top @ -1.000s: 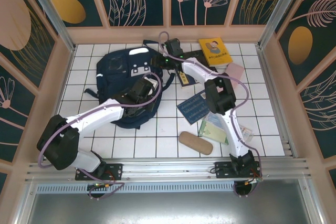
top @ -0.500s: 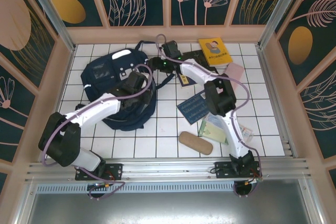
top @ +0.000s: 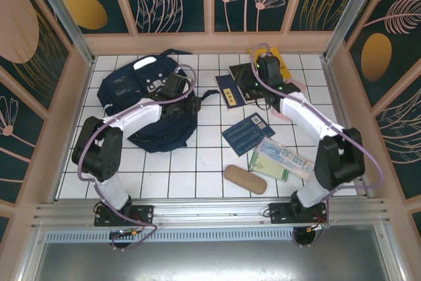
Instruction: Pack books, pencil case, and school supplies into a backpack
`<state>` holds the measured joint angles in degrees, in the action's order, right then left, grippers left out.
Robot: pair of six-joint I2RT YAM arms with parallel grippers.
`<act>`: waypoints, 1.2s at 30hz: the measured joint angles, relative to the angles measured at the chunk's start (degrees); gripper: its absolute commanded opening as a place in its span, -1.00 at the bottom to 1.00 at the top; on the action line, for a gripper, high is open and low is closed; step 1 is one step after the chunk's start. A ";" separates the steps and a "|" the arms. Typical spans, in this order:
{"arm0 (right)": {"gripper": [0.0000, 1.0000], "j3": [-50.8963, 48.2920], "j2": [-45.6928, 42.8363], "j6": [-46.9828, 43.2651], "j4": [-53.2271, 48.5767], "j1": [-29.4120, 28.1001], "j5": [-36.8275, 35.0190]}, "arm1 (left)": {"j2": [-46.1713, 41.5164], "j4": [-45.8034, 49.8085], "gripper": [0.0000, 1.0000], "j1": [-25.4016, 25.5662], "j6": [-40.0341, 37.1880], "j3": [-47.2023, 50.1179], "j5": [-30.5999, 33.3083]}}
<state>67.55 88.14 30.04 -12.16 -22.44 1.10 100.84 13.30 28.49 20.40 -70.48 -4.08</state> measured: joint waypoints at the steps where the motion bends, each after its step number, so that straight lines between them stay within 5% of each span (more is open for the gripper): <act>1: 0.34 -3.13 -2.10 0.57 -0.15 0.48 0.28 | -0.09 0.02 0.20 0.00 0.11 -1.07 -0.22; 11: 0.33 -21.49 -13.44 6.93 0.33 7.82 8.35 | 2.43 2.14 0.29 8.20 -0.13 -9.11 -1.64; 25: 0.32 -32.06 -10.80 10.82 3.72 17.49 12.46 | 13.27 -8.90 0.30 8.70 11.02 -5.09 -19.50; 36: 0.29 -31.89 -2.78 10.78 9.44 18.14 20.04 | 13.99 -11.54 0.34 8.94 13.60 -2.38 -20.63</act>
<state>35.66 85.36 40.82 -2.72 -4.29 21.15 114.83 1.76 37.43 34.00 -72.86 -24.71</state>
